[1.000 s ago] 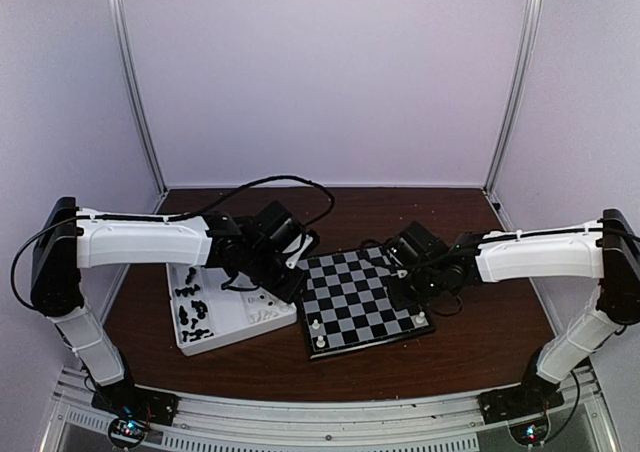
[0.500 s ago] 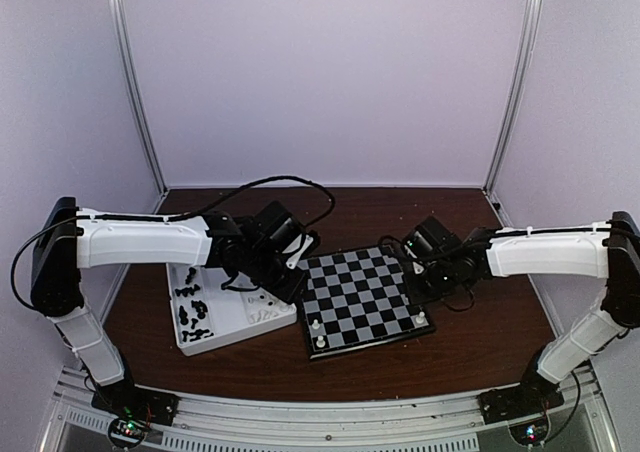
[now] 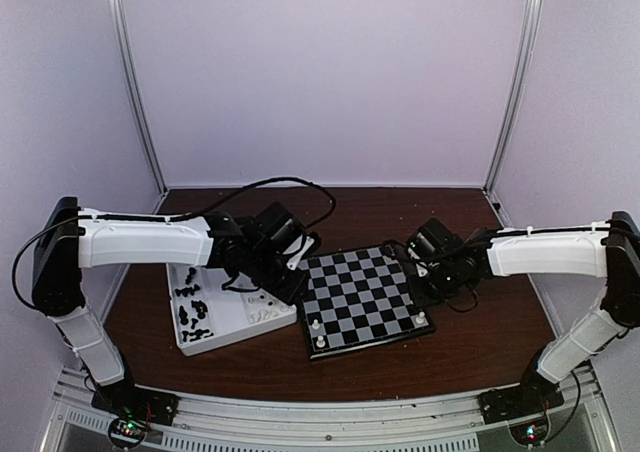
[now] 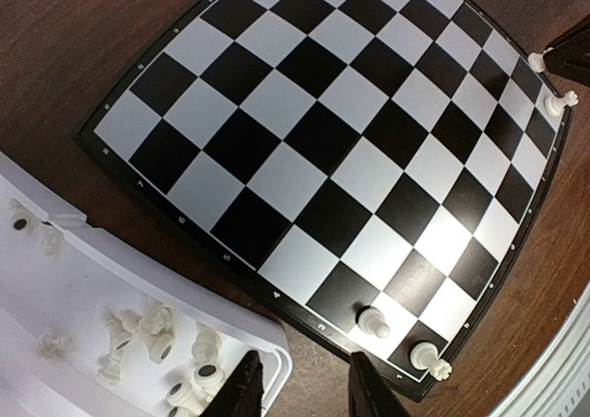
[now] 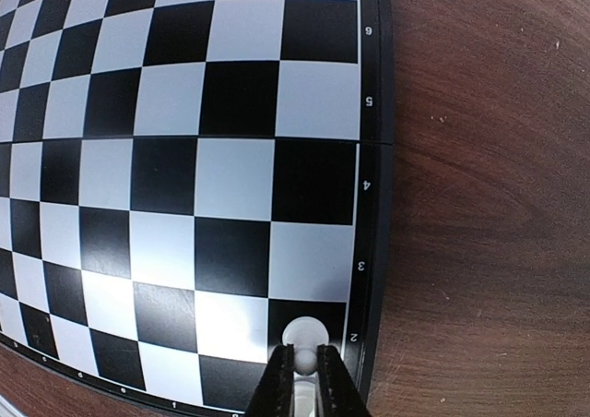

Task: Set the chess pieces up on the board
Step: Place the chess piece on the chessboard.

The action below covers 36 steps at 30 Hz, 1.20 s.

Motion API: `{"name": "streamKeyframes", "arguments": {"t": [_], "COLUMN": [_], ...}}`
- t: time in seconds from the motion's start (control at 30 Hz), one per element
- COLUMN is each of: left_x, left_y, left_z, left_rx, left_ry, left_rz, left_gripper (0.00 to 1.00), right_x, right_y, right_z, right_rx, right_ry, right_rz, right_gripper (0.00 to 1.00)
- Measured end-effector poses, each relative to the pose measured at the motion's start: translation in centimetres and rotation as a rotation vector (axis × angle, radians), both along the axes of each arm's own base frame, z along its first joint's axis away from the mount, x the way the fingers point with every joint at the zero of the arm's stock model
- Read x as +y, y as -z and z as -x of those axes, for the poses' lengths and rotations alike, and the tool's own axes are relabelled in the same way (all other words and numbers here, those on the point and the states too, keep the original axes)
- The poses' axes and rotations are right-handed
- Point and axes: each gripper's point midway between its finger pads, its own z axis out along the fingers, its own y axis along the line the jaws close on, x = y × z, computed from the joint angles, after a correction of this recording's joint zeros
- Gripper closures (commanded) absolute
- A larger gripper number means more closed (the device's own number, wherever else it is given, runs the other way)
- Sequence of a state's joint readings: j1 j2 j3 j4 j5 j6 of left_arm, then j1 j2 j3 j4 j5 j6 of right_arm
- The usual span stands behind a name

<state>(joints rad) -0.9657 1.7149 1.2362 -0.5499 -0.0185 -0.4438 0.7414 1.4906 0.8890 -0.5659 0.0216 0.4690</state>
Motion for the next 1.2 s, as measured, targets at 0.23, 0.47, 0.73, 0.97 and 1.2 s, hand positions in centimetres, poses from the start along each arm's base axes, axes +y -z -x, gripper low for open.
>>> {"name": "streamKeyframes", "arguments": {"t": [0.23,0.47,0.73,0.97,1.2], "left_x": [0.0,-0.1,-0.1,-0.1,-0.2], "left_y": [0.2,0.2,0.3,0.2,0.3], "left_z": [0.1,0.1,0.1,0.1,0.3], "left_rx": [0.005,0.009,0.01,0.009,0.017], "left_ry": [0.002,0.004,0.004,0.004,0.011], "left_rz": [-0.001,-0.001,-0.002,0.0,0.005], "left_gripper": [0.67,0.67,0.67,0.67,0.6], "right_x": [0.1,-0.1,0.0,0.0,-0.1], "right_y": [0.5,1.0,1.5,1.7,1.7], "right_z": [0.2,0.3,0.8,0.9,0.8], "right_rx": [0.021,0.033,0.057,0.064,0.064], "right_ry": [-0.007,-0.018,-0.029,-0.035,-0.035], "right_rz": [0.001,0.013,0.007,0.01,0.013], "right_gripper": [0.92,0.91,0.89,0.78,0.71]}}
